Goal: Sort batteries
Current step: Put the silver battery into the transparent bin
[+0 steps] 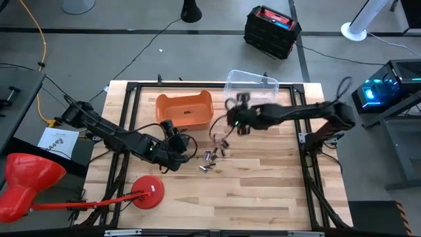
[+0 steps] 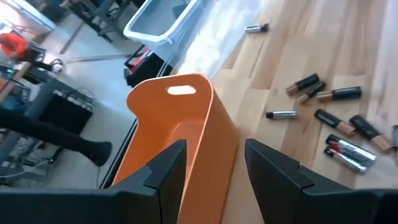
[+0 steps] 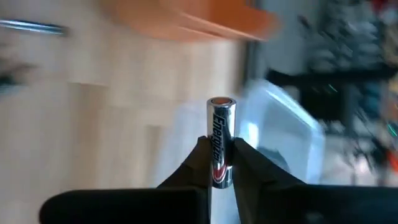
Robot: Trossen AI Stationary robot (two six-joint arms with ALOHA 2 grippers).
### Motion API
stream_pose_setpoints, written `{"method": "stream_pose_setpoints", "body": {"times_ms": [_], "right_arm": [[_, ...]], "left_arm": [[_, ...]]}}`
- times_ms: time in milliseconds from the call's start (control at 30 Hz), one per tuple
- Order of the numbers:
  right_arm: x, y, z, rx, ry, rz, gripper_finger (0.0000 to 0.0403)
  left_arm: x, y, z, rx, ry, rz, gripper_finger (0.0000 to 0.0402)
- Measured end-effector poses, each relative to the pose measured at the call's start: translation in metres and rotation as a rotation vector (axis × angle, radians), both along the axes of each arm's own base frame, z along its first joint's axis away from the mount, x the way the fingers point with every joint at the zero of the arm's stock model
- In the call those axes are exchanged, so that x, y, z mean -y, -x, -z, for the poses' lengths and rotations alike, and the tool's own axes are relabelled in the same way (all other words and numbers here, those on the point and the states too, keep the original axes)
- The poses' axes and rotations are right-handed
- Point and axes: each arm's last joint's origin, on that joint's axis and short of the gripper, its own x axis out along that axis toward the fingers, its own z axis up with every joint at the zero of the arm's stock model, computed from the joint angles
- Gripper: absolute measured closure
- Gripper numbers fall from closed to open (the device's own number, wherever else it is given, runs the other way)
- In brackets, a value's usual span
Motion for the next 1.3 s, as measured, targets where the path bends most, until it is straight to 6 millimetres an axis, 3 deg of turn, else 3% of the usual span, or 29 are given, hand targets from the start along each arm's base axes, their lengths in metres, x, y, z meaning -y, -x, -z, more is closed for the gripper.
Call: {"method": "stream_pose_setpoints", "body": {"times_ms": [167,367,533,800,900,1033,1167,1300], "right_arm": [[0.033,0.033,-0.037,0.16,0.016,0.177,0.037],[0.082,0.06,-0.033,0.263,-0.164,0.376,0.036],[0.105,0.068,-0.02,0.277,-0.239,0.474,0.0313],[0.107,0.069,-0.02,0.372,-0.34,0.551,0.0258],[0.097,0.066,-0.018,0.402,-0.532,0.527,0.0258],[0.063,0.051,-0.02,0.413,-0.734,0.414,0.0257],[0.017,0.036,-0.01,0.408,-0.739,0.328,0.0257],[-0.024,0.038,0.017,0.373,-0.642,0.362,0.0257]], "left_arm": [[-0.007,0.002,0.033,0.023,-0.028,-0.016,0.0243],[-0.026,0.001,0.066,0.054,0.044,-0.001,0.0243],[-0.037,-0.008,0.061,0.052,0.104,0.059,0.0243],[-0.037,-0.017,0.047,0.062,0.112,0.11,0.0243],[-0.033,-0.015,0.047,0.059,0.117,0.12,0.0243],[-0.029,-0.014,0.048,0.05,0.116,0.136,0.0243],[-0.028,-0.014,0.048,0.045,0.116,0.138,0.0243],[-0.029,-0.012,0.049,0.035,0.124,0.126,0.0243]]}}
